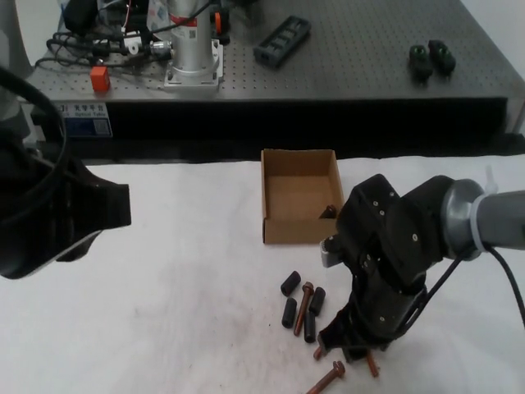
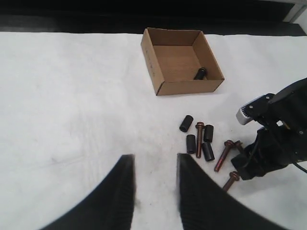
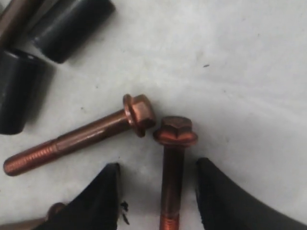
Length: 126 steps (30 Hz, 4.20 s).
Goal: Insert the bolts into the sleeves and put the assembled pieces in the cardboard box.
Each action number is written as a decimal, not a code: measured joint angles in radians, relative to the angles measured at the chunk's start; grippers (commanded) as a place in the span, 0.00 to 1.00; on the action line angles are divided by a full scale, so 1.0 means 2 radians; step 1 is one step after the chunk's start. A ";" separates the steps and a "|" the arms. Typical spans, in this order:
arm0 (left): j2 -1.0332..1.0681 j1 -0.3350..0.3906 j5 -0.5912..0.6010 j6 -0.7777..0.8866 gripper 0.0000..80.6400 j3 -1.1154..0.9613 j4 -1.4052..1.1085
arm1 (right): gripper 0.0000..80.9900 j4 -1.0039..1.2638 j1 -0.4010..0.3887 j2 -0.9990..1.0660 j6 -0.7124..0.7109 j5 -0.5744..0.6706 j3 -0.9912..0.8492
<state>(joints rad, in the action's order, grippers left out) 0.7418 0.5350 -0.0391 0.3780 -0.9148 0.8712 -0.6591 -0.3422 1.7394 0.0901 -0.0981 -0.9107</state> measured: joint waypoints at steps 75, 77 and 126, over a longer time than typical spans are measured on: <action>0.760 0.060 0.086 -0.218 0.19 -0.449 0.074 | 0.00 -0.152 0.089 -0.378 0.013 0.079 0.009; 0.760 0.060 0.086 -0.218 0.03 -0.449 0.076 | 0.00 -0.151 0.089 -0.378 0.013 0.079 0.009; -0.013 0.080 0.336 0.047 0.01 0.153 -0.345 | 0.00 0.207 -0.061 -0.392 0.231 0.366 0.010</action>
<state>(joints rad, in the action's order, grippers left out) 0.7155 0.6953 0.6327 0.4718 -0.6080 0.1809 -0.2457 -0.4645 0.9558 0.5527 0.6349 -0.8901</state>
